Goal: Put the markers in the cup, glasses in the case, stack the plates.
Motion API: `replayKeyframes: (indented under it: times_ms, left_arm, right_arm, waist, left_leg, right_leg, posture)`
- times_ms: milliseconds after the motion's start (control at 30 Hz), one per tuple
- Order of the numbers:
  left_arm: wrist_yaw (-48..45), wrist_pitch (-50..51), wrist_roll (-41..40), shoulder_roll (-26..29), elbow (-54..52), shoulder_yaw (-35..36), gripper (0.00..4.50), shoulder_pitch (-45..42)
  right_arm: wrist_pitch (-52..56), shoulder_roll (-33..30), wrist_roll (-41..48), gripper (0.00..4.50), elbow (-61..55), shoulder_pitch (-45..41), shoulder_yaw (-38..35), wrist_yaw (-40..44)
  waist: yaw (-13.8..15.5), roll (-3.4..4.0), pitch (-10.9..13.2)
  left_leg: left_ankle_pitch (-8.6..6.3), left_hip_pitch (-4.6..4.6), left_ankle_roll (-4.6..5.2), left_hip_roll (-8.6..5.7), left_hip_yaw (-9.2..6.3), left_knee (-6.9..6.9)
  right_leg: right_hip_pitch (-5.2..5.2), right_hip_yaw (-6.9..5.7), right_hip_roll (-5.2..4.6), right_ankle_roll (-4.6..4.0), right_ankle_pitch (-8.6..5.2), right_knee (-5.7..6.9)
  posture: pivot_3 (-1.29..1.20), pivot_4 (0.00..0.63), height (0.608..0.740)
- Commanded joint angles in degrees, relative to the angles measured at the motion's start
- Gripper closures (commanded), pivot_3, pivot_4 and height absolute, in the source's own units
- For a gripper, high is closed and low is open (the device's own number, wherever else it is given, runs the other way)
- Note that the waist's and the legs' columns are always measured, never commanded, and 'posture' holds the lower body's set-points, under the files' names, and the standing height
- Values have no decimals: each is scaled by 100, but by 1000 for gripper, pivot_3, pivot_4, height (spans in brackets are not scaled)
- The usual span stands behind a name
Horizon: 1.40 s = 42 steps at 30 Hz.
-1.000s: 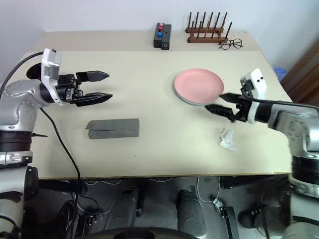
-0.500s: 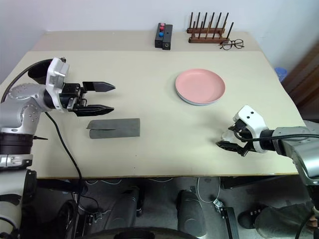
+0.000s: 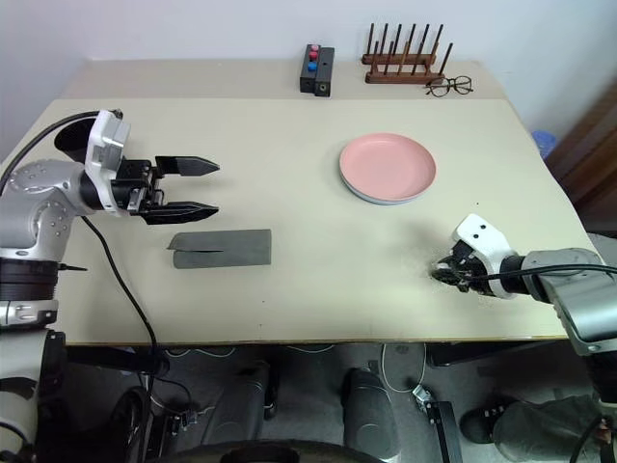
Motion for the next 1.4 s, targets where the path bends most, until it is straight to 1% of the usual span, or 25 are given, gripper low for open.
replayKeyframes:
  times_ms: [33, 133, 200, 267, 300, 333, 400, 500, 567, 633, 667, 733, 767, 833, 900, 1000, 1033, 1067, 1167, 1233, 1267, 1400]
  left_arm:
    - [35, -103, -47, 78, -153, 129, 0, -6]
    - [50, -117, -40, 73, -132, 119, 0, -27]
    - [54, -129, -34, 70, -102, 108, 0, -52]
    - [87, -180, -12, 55, -58, 108, 0, -86]
    - [197, -263, 28, 6, 38, 138, 0, -152]
    - [346, -360, 117, -41, 185, 148, 0, -243]
    - [508, -474, 217, -88, 363, 147, 0, -348]
    - [877, -436, 260, -196, 633, 228, 0, -496]
    - [1017, -504, 281, -242, 654, 263, 0, -504]
    - [1300, -757, 420, -312, 612, 289, 0, -459]
    - [1431, -703, 387, -335, 552, 349, 0, -426]
    - [1563, -658, 348, -338, 374, 392, 0, -332]
    - [1595, -599, 313, -298, 234, 417, 0, -225]
    - [1650, -552, 255, -217, -17, 496, 0, 14]
    - [1691, -513, 204, -162, -238, 568, 0, 198]
    - [1755, -375, 74, -106, -438, 707, 0, 364]
    - [1777, -334, 38, -107, -490, 730, 0, 399]
    - [1809, -301, 20, -121, -545, 730, 0, 420]
    - [1718, -299, -69, -108, -517, 797, 0, 447]
    - [1724, -332, -73, -134, -534, 795, 0, 457]
    - [1691, -373, -106, -141, -536, 820, 0, 477]
    - [1555, -550, -145, -87, -546, 922, 0, 660]
  right_arm:
    - [-134, -34, -75, 4474, 29, -10, -59, 82]
    - [-234, -5, -105, 4474, 76, -6, -108, 73]
    - [-170, 153, 126, 4474, 45, -199, -311, 47]
    - [74, 445, 574, 4474, -58, -636, -658, -63]
    - [215, 715, 816, 4474, 1, -1079, -897, -309]
    - [244, 941, 935, 4474, 104, -1504, -1045, -530]
    - [277, 1168, 991, 4474, 225, -1933, -1168, -761]
    - [-566, 1855, 506, 4474, 909, -2872, -834, -1301]
    - [-1024, 2242, 208, 4474, 1415, -3307, -637, -1541]
    - [-1662, 2761, -243, 4474, 2408, -3806, -329, -1864]
    - [-1899, 2956, -435, 4474, 2896, -3980, -184, -1940]
    - [-2092, 3152, -547, 3921, 3595, -4179, -144, -1953]
    - [-2354, 3149, -767, 3626, 3933, -4202, -8, -1961]
    - [-2514, 3162, -864, 2716, 4350, -4249, -20, -2006]
    - [-2708, 3148, -896, 1650, 4551, -4344, -98, -2072]
    - [-2782, 3117, -868, 162, 4488, -4450, -170, -2016]
    - [-2791, 3079, -874, 34, 4414, -4464, -161, -1962]
    - [-2811, 3041, -885, 34, 4387, -4472, -157, -1913]
    - [-2484, 2956, -297, 34, 3805, -4477, -513, -1410]
    - [-2408, 2865, -62, 34, 3461, -4385, -706, -1204]
    - [-2294, 2757, 69, 34, 3143, -4220, -765, -1031]
    - [-1466, 2075, 859, 34, 1215, -2866, -803, 87]
  waist:
    - [-2, 0, 0]
    - [-1, 0, 0]
    - [-3, 0, 0]
    - [-21, 0, 0]
    - [-52, 2, 2]
    - [-61, 5, 3]
    - [-59, 6, 3]
    - [-39, -8, -4]
    - [-38, -7, -2]
    - [-45, -5, 0]
    - [-49, -5, 1]
    - [-46, -4, 1]
    - [-30, -3, 1]
    - [-14, -1, 2]
    - [-31, 3, 5]
    - [-64, 7, 8]
    - [-86, 8, 8]
    - [-109, 8, 8]
    - [-146, 11, 10]
    - [-146, 12, 10]
    - [-145, 12, 10]
    - [-78, 8, 8]
  left_leg:
    - [0, 0, 0, 0, 0, 0]
    - [0, 0, 0, 0, 0, 1]
    - [0, 0, 0, 0, 0, 1]
    - [0, 1, 0, 0, 0, 1]
    - [0, 2, 0, 0, 0, 2]
    - [0, 4, 0, 1, 0, 1]
    - [1, 6, 0, 1, -1, 0]
    - [1, 5, 0, 1, -3, -8]
    - [1, 1, 0, -1, -1, -9]
    - [1, 0, 0, -1, -1, -9]
    - [1, 0, 0, -2, 0, -10]
    - [2, 1, 0, -2, 0, -9]
    - [2, -1, 0, -2, -1, -11]
    - [2, -3, 0, -5, -1, -16]
    - [2, -4, 0, -6, 0, -21]
    - [3, 0, -2, -5, -2, -22]
    - [4, 3, -4, -4, -2, -22]
    - [5, 3, -5, -4, -3, -21]
    - [5, 4, -6, -4, -5, -22]
    - [5, 4, -6, -4, -4, -24]
    - [5, 4, -5, -4, -4, -25]
    - [4, 3, -5, -4, -5, -28]
  right_leg:
    - [1, 0, 0, 0, 0, 0]
    - [1, 0, 0, 0, 0, 0]
    - [1, 0, 0, 0, 0, 0]
    - [1, 0, 0, 0, 0, 0]
    - [0, 0, 0, -1, 2, 1]
    - [0, 0, 1, -1, 3, 2]
    - [-3, 0, 2, 0, 4, 6]
    - [0, -1, 4, 12, 8, 4]
    - [-3, 0, 4, 22, 13, 1]
    - [-3, 0, 4, 24, 14, 3]
    - [-4, 0, 4, 24, 15, 3]
    - [-3, 0, 4, 25, 15, 6]
    - [-3, 0, 4, 25, 15, 5]
    - [-3, 0, 2, 28, 13, 4]
    - [-5, 0, 2, 29, 13, 2]
    - [-7, 0, 3, 28, 13, 10]
    - [-7, 0, 3, 28, 13, 10]
    - [-7, 0, 3, 28, 13, 12]
    - [-6, 0, 4, 28, 13, 12]
    - [-7, 0, 3, 28, 13, 12]
    - [-7, 0, 3, 29, 13, 12]
    - [-3, 0, 3, 31, 11, 7]
  posture:
    - [0, 150, 740]
    - [0, 150, 740]
    - [0, 150, 740]
    - [0, 150, 740]
    - [0, 150, 740]
    - [0, 150, 740]
    - [0, 150, 740]
    - [0, 150, 740]
    - [0, 150, 740]
    - [0, 150, 740]
    - [0, 150, 740]
    - [0, 150, 740]
    - [0, 150, 740]
    - [0, 150, 740]
    - [0, 150, 740]
    - [0, 150, 740]
    - [0, 150, 740]
    - [0, 150, 740]
    - [0, 150, 740]
    - [0, 150, 740]
    - [0, 150, 740]
    - [0, 150, 740]
